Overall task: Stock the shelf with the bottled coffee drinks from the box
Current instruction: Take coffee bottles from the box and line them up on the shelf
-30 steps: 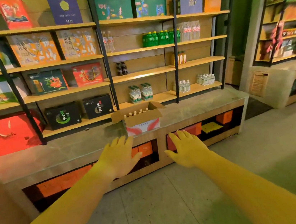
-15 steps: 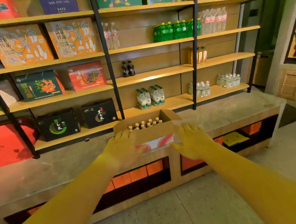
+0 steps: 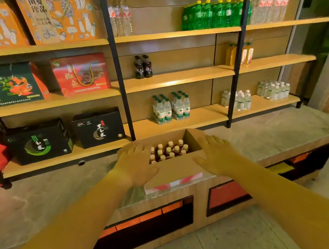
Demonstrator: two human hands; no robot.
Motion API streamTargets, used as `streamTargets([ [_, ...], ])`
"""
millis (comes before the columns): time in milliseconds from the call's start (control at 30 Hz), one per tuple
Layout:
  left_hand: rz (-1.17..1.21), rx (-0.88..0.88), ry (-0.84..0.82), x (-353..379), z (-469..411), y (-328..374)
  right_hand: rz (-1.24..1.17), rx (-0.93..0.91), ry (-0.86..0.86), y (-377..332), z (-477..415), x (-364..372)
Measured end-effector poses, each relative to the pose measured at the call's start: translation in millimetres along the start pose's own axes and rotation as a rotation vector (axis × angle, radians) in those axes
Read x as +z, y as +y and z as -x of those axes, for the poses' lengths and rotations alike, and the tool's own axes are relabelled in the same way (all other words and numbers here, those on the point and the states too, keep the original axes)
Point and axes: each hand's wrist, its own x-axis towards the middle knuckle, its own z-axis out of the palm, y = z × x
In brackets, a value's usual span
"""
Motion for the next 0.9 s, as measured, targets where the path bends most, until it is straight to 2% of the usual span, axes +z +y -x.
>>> streamTargets([
  [300, -0.009, -0.010, -0.095, 59, -146, -66, -0.095, 0.014, -0.099, 14, -154, 52],
  [433, 0.086, -0.037, -0.217, 102, -197, -82, -0.136, 0.009, -0.147, 26, -213, 90],
  [567, 0.171, -0.134, -0.353, 149, -241, -89, -0.165, 0.031, -0.275, 42, -262, 137],
  [700, 0.158, -0.205, -0.375, 182, -280, -84, -0.183, 0.004, -0.392, 65, -307, 181],
  [900, 0.281, -0.360, -0.475, 233, -325, -84, -0.179, -0.027, -0.539, 86, -358, 226],
])
